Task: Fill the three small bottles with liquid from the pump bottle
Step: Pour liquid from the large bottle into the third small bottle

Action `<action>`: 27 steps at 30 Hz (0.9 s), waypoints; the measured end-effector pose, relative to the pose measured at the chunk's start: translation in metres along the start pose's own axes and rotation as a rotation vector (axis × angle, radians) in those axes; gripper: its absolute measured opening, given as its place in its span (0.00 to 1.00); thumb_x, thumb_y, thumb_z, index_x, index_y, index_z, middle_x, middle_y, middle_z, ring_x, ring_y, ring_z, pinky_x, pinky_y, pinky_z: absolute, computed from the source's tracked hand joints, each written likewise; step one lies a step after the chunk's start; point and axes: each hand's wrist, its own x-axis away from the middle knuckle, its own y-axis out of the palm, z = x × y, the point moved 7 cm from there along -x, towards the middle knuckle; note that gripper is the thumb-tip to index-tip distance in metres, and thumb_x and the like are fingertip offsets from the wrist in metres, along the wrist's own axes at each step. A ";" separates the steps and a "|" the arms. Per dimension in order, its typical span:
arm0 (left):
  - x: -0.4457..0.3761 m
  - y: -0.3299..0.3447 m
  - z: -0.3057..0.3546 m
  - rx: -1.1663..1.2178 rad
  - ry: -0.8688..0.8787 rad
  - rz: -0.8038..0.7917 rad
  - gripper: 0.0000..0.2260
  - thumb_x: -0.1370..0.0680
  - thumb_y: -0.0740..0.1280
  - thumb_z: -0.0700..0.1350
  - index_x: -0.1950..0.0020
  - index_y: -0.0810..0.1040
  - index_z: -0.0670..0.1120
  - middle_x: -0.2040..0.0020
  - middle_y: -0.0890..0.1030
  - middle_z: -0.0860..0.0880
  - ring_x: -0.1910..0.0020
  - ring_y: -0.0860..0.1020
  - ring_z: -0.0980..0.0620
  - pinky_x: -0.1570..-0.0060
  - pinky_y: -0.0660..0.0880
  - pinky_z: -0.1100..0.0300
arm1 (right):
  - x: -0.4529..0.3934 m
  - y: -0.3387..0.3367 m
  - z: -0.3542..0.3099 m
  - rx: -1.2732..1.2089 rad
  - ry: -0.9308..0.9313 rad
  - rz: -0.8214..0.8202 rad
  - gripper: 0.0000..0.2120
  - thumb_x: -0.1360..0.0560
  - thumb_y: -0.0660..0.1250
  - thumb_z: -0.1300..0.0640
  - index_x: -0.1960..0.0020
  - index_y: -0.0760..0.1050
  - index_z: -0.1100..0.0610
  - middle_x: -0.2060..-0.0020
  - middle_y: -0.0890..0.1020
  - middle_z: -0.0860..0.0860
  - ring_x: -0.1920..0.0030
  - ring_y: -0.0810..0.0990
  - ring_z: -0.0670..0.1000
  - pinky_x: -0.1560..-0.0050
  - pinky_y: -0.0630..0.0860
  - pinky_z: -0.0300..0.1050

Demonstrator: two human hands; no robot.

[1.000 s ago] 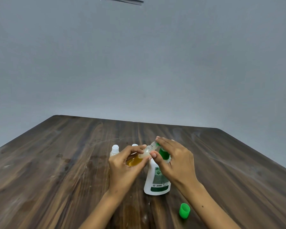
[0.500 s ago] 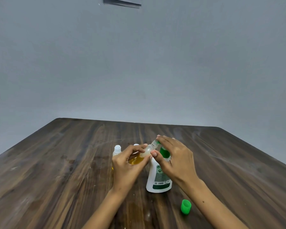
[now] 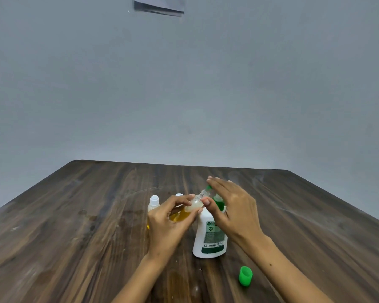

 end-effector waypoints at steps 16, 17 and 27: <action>0.000 0.001 -0.004 -0.034 0.008 -0.040 0.10 0.31 0.76 0.43 0.55 0.82 0.39 0.52 0.86 0.50 0.50 0.84 0.57 0.52 0.80 0.62 | 0.010 0.007 -0.002 -0.001 0.055 0.004 0.37 0.25 0.47 0.28 0.45 0.82 0.55 0.46 0.83 0.48 0.47 0.81 0.48 0.48 0.70 0.37; 0.001 0.001 -0.004 -0.034 0.010 -0.039 0.09 0.31 0.77 0.42 0.55 0.82 0.39 0.52 0.86 0.50 0.50 0.84 0.57 0.52 0.80 0.62 | 0.011 0.007 -0.001 0.000 0.054 0.008 0.37 0.25 0.47 0.28 0.44 0.82 0.55 0.45 0.83 0.49 0.46 0.81 0.48 0.46 0.70 0.39; 0.000 0.001 -0.002 -0.054 0.011 -0.045 0.09 0.32 0.78 0.38 0.55 0.82 0.38 0.53 0.86 0.50 0.51 0.84 0.59 0.52 0.80 0.65 | 0.008 0.009 0.002 -0.018 0.063 -0.027 0.39 0.27 0.48 0.26 0.43 0.82 0.54 0.44 0.82 0.48 0.43 0.80 0.46 0.42 0.72 0.40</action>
